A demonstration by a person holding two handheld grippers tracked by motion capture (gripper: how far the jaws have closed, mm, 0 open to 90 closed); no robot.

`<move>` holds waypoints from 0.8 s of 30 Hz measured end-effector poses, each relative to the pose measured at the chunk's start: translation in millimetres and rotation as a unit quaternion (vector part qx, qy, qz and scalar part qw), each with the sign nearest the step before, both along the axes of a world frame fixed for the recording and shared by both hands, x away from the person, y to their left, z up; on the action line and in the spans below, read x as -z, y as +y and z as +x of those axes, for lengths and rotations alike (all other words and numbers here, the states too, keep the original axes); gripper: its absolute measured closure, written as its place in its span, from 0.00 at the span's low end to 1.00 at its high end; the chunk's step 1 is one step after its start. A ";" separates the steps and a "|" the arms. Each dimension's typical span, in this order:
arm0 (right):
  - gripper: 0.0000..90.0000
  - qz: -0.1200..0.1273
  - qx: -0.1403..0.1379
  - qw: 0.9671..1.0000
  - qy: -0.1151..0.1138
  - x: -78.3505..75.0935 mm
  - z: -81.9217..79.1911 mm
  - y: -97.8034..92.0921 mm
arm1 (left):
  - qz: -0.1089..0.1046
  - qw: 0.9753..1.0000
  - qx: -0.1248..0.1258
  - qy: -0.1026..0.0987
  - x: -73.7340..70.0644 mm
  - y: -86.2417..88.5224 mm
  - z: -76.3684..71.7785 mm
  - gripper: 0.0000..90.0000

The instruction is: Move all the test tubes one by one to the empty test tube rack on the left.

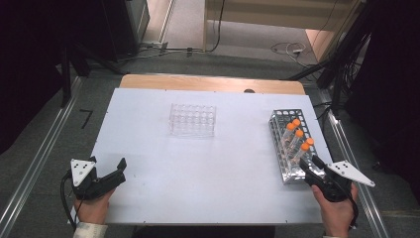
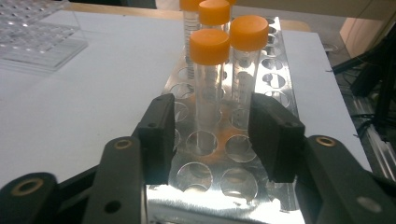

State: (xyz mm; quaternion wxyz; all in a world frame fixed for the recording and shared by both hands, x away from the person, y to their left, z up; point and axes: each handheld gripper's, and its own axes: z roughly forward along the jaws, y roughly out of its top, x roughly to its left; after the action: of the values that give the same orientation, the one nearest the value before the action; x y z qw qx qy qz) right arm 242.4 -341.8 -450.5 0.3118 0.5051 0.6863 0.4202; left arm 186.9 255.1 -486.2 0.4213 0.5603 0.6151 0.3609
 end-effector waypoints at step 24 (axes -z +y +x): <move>0.72 -0.008 0.010 1.000 0.009 7.0 22.2 12.3 | 0.000 1.000 -0.006 -0.002 -0.2 1.4 -0.3 0.08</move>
State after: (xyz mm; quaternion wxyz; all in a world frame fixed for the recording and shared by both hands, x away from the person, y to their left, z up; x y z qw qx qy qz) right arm 264.6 -329.5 -457.5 0.3136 0.5129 0.6878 0.4069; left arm 186.6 256.5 -486.1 0.4202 0.5560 0.6177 0.3643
